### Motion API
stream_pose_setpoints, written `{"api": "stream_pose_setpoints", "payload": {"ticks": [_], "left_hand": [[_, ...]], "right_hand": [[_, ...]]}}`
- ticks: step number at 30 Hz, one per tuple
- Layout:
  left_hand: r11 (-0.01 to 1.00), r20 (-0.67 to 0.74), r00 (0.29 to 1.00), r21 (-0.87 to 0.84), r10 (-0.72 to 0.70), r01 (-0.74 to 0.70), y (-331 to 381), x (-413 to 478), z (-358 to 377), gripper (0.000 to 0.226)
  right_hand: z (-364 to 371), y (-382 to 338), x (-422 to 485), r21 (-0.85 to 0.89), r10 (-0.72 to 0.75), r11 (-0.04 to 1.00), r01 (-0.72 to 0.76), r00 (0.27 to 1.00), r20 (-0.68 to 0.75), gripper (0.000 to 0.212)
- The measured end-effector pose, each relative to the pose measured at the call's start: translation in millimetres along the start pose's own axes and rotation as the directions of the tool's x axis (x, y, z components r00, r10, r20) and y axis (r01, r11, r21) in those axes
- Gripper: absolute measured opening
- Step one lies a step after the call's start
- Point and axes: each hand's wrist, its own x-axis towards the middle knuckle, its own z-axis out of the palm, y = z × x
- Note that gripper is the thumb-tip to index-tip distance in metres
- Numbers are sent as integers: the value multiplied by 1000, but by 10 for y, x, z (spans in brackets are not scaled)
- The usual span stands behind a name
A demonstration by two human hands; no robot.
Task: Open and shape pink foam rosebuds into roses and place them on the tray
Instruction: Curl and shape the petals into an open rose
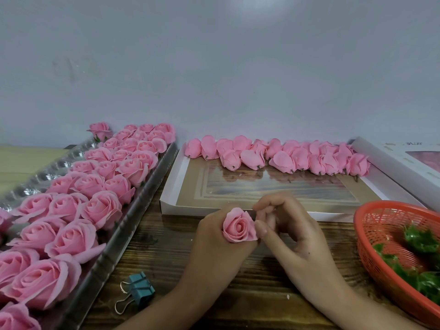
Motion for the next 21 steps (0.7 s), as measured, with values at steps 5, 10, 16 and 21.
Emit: {"api": "stream_pose_setpoints", "payload": {"ticks": [5,10,16,21], "left_hand": [[1000,16,1000,8,17,-17,14,-7,26,35],[1000,33,999,4,-2,1,23,-14,32,36],[1000,38,999,-21,-23,23,33,-11,4,39],[991,73,990,-32,-124,126,7,20,14,43]], "right_hand": [[-1,21,-2,5,24,1000,-24,1000,4,12],[-5,16,12,-79,-12,997,12,1000,-5,6],[-11,41,24,-117,-17,993,18,1000,11,7],[-22,-49,26,-176,-179,968,177,984,5,12]]}}
